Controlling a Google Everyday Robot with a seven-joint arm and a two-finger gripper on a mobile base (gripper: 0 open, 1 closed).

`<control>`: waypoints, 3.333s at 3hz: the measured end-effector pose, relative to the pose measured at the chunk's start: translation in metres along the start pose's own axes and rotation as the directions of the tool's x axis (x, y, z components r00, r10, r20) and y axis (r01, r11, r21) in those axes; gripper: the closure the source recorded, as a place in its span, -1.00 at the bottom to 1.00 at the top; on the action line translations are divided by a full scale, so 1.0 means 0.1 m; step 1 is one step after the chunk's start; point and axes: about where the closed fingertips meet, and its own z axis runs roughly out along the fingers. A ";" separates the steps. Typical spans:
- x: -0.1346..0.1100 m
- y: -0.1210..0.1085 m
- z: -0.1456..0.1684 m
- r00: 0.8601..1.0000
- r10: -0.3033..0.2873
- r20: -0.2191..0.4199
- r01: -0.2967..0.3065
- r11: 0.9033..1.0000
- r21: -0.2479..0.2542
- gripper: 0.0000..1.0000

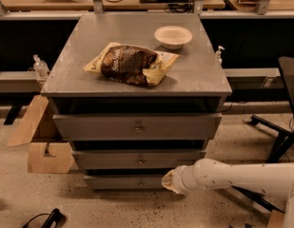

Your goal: Close middle drawer

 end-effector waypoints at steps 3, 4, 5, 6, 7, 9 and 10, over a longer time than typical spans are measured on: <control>0.18 0.19 -1.05 0.983 -0.095 -0.156 0.129 0.965 0.230 1.00; 0.18 0.19 -1.05 0.983 -0.094 -0.156 0.129 0.965 0.230 1.00; 0.21 0.12 -1.10 0.982 -0.088 -0.166 0.127 0.961 0.245 1.00; 0.31 -0.02 -1.45 0.962 -0.123 -0.246 0.197 0.931 0.307 1.00; 0.63 -0.07 -2.25 0.908 -0.124 -0.400 0.288 0.878 0.382 1.00; 1.02 -0.23 -3.60 0.825 -0.019 -0.565 0.372 0.771 0.517 1.00; 1.01 -0.23 -3.59 0.801 -0.066 -0.595 0.420 0.770 0.480 0.62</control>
Offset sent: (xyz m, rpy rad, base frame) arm -0.0708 -0.0932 0.1186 -0.2636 -0.3827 -0.1438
